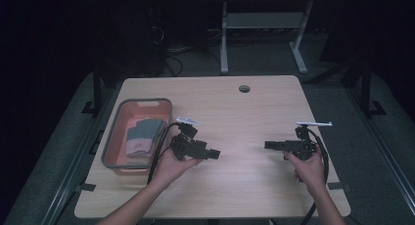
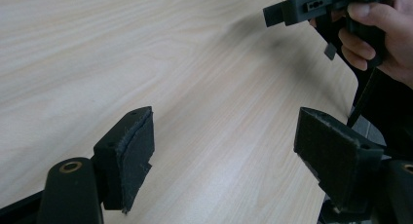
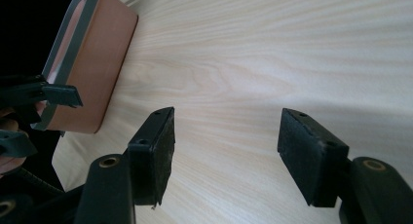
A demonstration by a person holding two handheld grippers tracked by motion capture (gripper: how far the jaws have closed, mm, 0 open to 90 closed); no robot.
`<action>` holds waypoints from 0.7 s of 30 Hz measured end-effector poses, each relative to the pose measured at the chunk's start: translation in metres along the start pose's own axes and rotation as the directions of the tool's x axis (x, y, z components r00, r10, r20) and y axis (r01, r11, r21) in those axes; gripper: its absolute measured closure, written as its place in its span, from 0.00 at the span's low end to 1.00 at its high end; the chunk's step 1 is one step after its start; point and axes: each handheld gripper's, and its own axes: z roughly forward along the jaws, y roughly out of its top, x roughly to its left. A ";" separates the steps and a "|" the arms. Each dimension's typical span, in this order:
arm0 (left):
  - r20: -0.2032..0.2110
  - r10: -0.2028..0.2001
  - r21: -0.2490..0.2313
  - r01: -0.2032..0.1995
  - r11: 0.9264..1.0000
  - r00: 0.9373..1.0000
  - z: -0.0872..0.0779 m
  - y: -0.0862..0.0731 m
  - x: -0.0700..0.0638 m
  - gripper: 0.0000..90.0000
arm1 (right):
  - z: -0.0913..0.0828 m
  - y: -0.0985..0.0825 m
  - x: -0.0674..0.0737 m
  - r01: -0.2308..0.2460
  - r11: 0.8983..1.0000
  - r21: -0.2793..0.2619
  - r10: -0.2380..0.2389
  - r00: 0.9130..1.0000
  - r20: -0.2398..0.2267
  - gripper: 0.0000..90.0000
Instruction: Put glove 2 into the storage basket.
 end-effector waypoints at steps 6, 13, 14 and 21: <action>0.011 0.012 0.013 -0.012 1.000 1.000 0.009 -0.007 -0.005 0.25 | -0.001 -0.010 -0.008 -0.006 1.000 0.001 0.006 1.000 0.000 0.43; 0.022 0.005 0.017 -0.006 1.000 1.000 0.014 -0.021 -0.003 0.25 | -0.003 -0.019 -0.006 0.014 1.000 0.013 -0.014 1.000 -0.007 0.43; 0.022 0.005 0.018 -0.005 1.000 1.000 0.015 -0.023 -0.003 0.25 | -0.003 -0.021 -0.006 0.020 1.000 0.014 -0.020 1.000 -0.007 0.43; 0.040 0.018 0.003 -0.019 1.000 0.999 0.018 -0.034 -0.008 0.25 | -0.006 -0.034 -0.005 0.033 0.999 0.009 -0.033 0.999 -0.019 0.42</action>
